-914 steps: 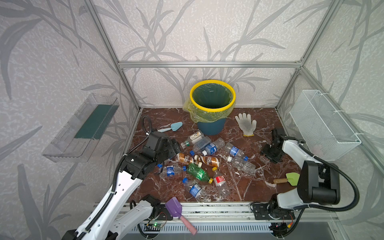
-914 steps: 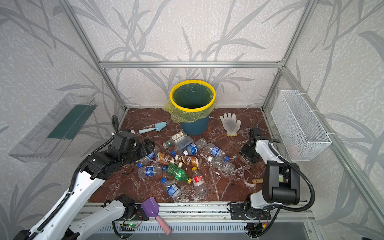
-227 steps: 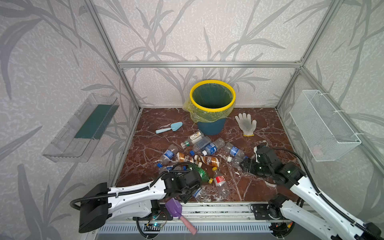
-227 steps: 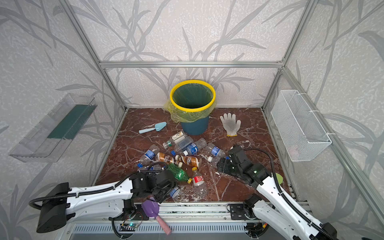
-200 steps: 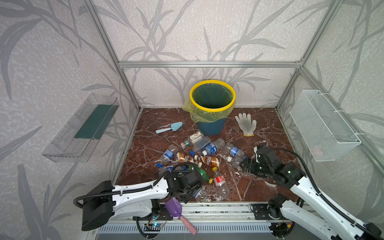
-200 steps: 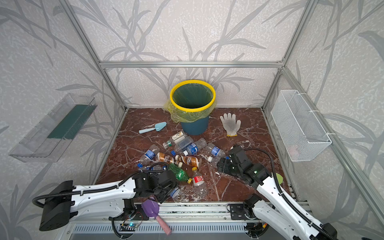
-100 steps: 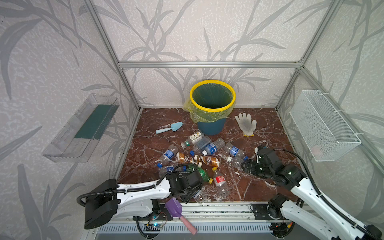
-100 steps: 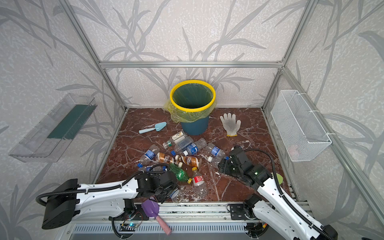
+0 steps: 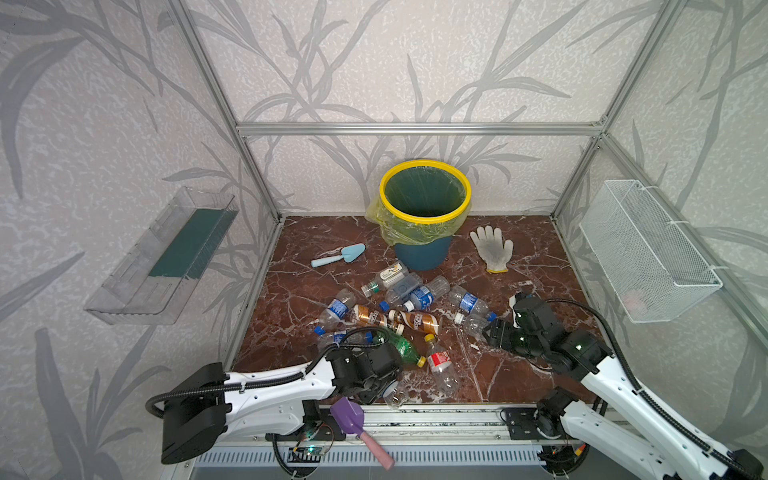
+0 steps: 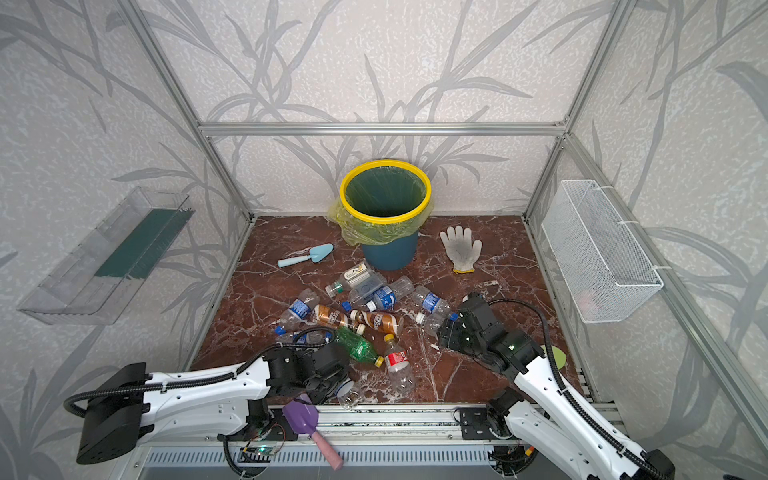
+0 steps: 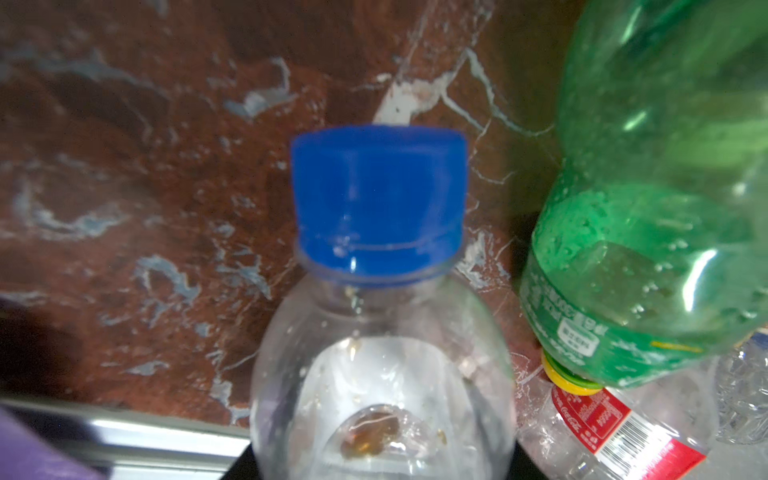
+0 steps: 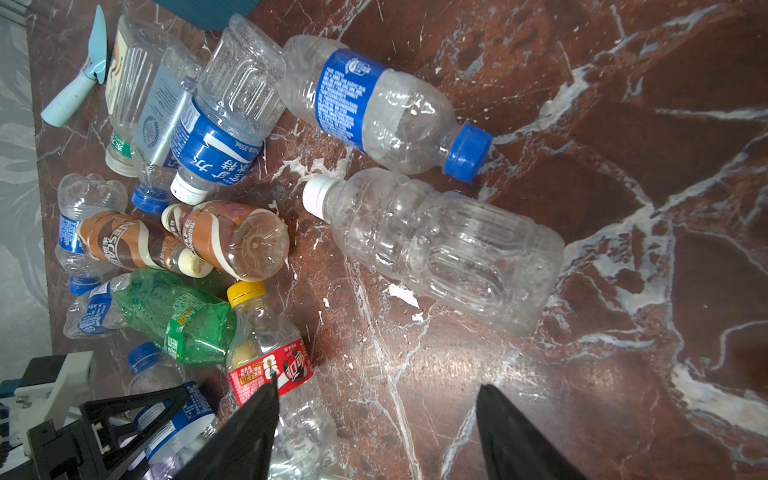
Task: Throw the plastic bottles in the bin
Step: 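Close the left gripper on the blue-cap bottle and lift it, then carry the blue-cap bottle with the left gripper over the bin and release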
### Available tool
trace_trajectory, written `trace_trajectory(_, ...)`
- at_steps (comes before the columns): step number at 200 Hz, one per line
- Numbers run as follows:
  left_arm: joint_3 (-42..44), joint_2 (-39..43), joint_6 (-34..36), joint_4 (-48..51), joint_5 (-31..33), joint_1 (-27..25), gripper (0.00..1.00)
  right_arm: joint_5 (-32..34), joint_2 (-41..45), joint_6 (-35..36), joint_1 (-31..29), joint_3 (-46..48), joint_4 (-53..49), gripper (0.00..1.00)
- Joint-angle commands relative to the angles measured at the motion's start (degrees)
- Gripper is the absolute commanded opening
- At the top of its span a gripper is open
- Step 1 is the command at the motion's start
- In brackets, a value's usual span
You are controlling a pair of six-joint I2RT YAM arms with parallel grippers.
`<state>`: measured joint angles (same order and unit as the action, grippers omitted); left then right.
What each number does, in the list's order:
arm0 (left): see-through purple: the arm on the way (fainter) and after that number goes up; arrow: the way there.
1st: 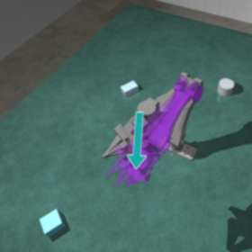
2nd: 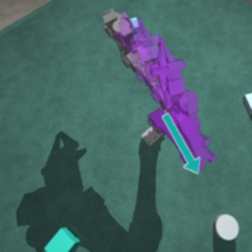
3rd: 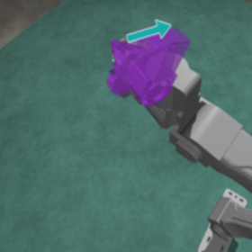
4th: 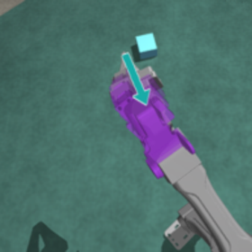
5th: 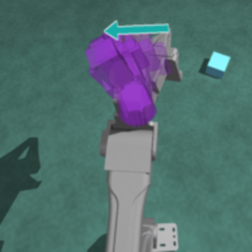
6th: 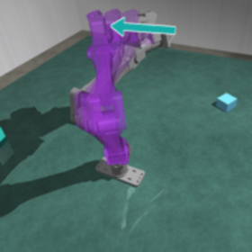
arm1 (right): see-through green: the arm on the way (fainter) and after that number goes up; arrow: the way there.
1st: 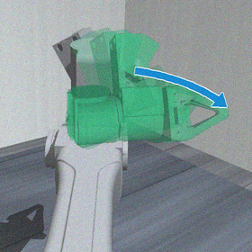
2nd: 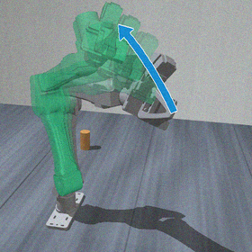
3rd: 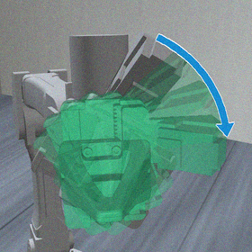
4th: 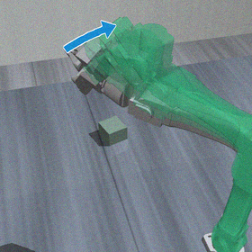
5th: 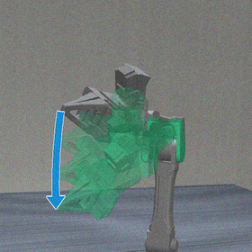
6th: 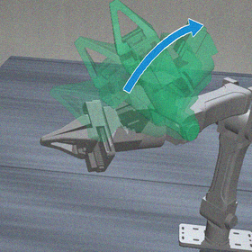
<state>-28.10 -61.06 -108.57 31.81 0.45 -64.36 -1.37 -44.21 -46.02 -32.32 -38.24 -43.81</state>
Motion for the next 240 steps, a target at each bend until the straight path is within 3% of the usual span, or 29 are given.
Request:
trace_trajectory(1, 0.9, 2.3, -1.2, 3.7, 1.9, 0.7, 0.51, 0.3, -0.1, 0.2, -0.4, 0.7, 0.8, 0.75)
trace_trajectory(57, -2.2, 7.9, 2.9, 11.8, 5.6, 1.0, 0.48, -0.4, -1.5, 0.4, -0.3, 0.7, 2.2, 0.74)
trace_trajectory(119, -6.8, 11.6, 21.4, 17.3, 15.4, 2.3, 0.47, -1.1, -2.3, 0.5, -0.3, 1.3, 3.6, 0.74)
trace_trajectory(154, -7.9, 13.2, 30.7, 16.6, 17.8, 4.0, 0.48, -1.1, -2.7, 0.5, -0.3, 1.2, 3.6, 0.74)
trace_trajectory(211, -13.0, 14.6, 47.2, 14.7, 13.9, 15.0, 0.49, -1.0, -3.7, 0.4, -0.3, 1.7, 4.2, 0.74)
trace_trajectory(240, -27.0, 6.7, 59.1, 12.4, 7.3, 23.5, 0.49, -1.2, -4.0, 0.3, -0.4, 1.6, 4.7, 0.74)
